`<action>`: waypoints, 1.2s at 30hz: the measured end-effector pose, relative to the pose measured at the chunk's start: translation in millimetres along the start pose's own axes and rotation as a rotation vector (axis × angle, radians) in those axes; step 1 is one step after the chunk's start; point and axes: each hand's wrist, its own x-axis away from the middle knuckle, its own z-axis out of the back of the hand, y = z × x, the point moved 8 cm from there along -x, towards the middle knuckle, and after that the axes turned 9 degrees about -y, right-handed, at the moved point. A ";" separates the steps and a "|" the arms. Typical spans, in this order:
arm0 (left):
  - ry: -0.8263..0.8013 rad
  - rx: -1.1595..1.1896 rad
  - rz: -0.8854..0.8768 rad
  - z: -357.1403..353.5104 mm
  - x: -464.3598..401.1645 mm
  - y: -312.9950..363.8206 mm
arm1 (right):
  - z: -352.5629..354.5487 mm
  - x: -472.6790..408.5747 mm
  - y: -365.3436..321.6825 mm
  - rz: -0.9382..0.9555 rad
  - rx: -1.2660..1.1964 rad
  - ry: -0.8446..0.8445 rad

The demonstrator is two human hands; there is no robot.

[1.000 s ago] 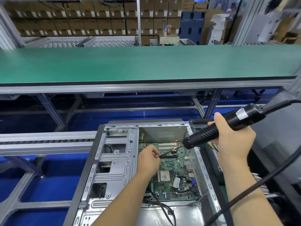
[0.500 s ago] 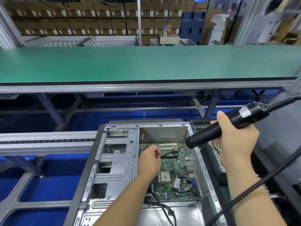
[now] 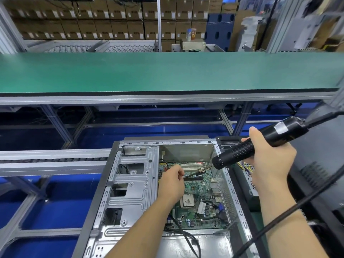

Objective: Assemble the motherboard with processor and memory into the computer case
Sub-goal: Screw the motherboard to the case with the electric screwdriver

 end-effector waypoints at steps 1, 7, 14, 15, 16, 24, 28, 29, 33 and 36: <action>-0.009 0.008 -0.002 -1.3 -0.4 -0.5 | 0.2 -0.5 -0.1 -0.004 -0.011 0.000; -0.074 -0.024 0.001 -11.9 -3.3 -2.1 | 4.5 -5.6 -2.6 -0.003 -0.038 -0.009; -0.056 -0.086 -0.013 -11.0 -2.0 2.2 | 3.7 -8.0 -0.9 -0.016 -0.004 -0.038; -0.062 -0.095 -0.014 -11.7 -1.5 3.0 | 2.9 -7.9 -1.1 -0.016 0.001 -0.044; -0.071 -0.107 -0.014 -12.8 -1.1 3.7 | 2.4 -7.5 -1.2 -0.017 0.004 -0.048; -0.159 -0.221 0.008 -25.0 5.4 4.9 | -7.5 -0.9 -8.2 0.056 0.101 -0.107; -0.166 -0.235 0.019 -27.7 7.9 5.1 | -10.5 -1.7 -9.2 0.081 0.139 -0.124; -0.161 -0.227 0.025 -27.2 8.1 4.6 | -10.6 -2.0 -8.8 0.085 0.142 -0.127; -0.168 -0.238 0.044 -26.6 8.9 3.7 | -12.0 -1.8 -9.7 0.098 0.163 -0.138; -0.177 -0.272 0.046 -27.4 9.4 4.4 | -15.2 0.7 -12.8 0.118 0.173 -0.151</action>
